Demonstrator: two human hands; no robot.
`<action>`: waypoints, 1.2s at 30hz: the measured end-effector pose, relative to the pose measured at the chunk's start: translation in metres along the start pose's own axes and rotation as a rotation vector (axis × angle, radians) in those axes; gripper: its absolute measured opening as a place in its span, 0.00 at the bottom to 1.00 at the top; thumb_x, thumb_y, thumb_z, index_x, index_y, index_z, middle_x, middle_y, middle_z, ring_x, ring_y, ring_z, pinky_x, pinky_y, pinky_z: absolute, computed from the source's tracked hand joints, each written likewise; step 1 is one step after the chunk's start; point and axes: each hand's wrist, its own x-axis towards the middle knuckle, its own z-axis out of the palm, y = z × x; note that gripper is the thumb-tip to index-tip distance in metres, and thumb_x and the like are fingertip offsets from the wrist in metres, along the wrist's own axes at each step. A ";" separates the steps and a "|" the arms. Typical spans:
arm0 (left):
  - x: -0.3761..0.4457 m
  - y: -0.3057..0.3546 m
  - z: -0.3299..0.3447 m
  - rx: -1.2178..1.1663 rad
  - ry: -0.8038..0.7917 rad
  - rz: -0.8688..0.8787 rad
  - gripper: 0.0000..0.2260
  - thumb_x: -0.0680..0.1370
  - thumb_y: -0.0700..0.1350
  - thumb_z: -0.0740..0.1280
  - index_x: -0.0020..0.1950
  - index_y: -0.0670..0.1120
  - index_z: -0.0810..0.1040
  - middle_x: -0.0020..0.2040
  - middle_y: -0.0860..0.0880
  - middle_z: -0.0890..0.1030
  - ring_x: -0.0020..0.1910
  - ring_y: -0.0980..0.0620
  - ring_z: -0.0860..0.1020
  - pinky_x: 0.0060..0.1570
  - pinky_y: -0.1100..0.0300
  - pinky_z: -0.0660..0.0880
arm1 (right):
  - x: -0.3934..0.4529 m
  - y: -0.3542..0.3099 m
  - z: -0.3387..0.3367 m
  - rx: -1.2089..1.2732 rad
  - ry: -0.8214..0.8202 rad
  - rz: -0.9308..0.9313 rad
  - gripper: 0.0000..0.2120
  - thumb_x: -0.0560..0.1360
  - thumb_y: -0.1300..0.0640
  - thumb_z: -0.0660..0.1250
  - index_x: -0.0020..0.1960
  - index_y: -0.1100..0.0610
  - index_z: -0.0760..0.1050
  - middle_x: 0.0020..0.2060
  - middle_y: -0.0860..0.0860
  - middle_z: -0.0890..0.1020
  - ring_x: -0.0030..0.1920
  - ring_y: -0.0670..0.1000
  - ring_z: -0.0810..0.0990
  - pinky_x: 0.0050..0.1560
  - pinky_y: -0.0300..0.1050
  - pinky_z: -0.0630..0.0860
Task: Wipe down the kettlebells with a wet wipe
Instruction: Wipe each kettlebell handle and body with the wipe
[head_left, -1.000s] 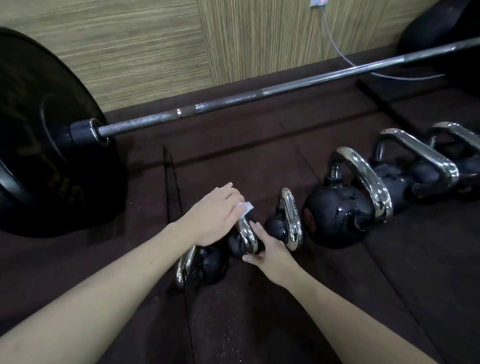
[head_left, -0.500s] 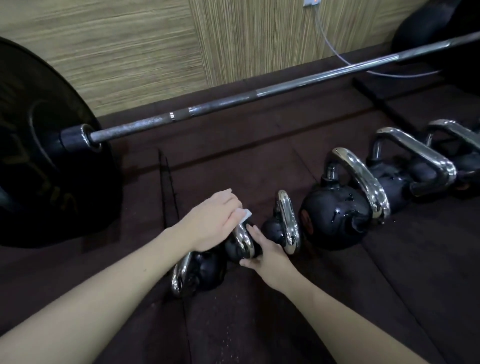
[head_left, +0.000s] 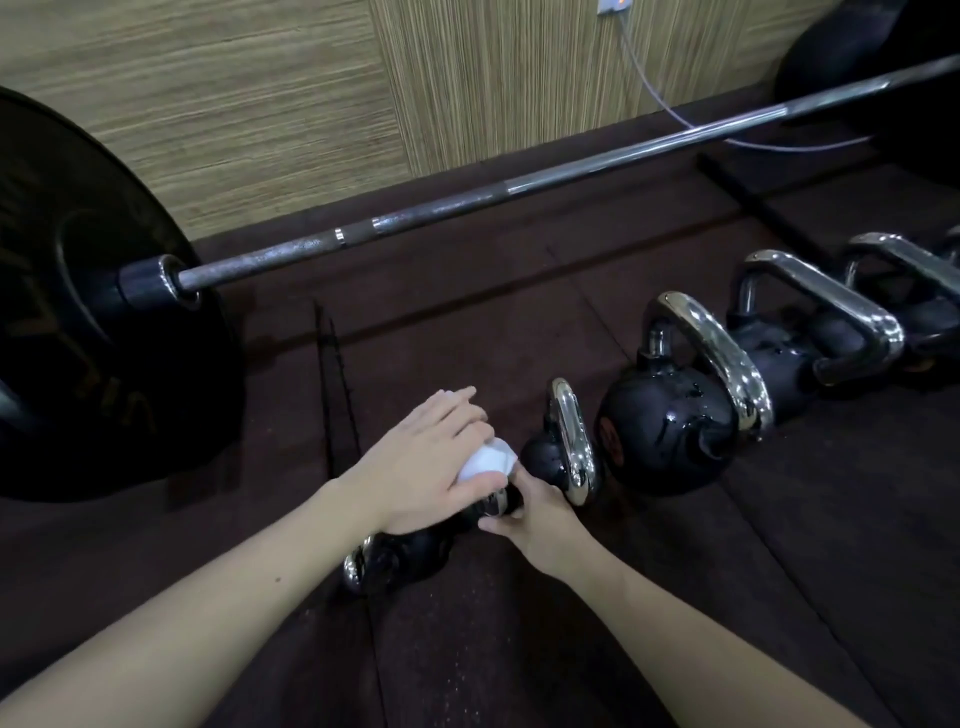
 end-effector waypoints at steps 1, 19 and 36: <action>-0.002 0.004 0.001 0.021 0.007 0.029 0.29 0.85 0.67 0.52 0.72 0.48 0.75 0.73 0.52 0.74 0.85 0.48 0.56 0.84 0.47 0.52 | 0.000 -0.001 0.000 0.002 0.003 0.020 0.39 0.72 0.57 0.79 0.78 0.48 0.66 0.61 0.52 0.84 0.55 0.47 0.83 0.66 0.50 0.78; 0.044 0.024 -0.012 -0.214 0.255 -0.199 0.24 0.88 0.58 0.47 0.70 0.48 0.76 0.68 0.54 0.79 0.77 0.48 0.69 0.78 0.54 0.62 | -0.058 0.041 -0.089 -0.425 0.366 -0.062 0.31 0.69 0.49 0.81 0.68 0.51 0.73 0.57 0.41 0.78 0.58 0.43 0.78 0.58 0.40 0.75; 0.069 0.078 0.003 0.055 0.006 0.221 0.30 0.87 0.63 0.51 0.80 0.45 0.67 0.85 0.42 0.61 0.86 0.43 0.43 0.84 0.44 0.47 | -0.018 0.014 -0.105 -0.359 0.101 0.061 0.29 0.72 0.60 0.79 0.71 0.60 0.75 0.63 0.52 0.83 0.63 0.51 0.81 0.66 0.48 0.76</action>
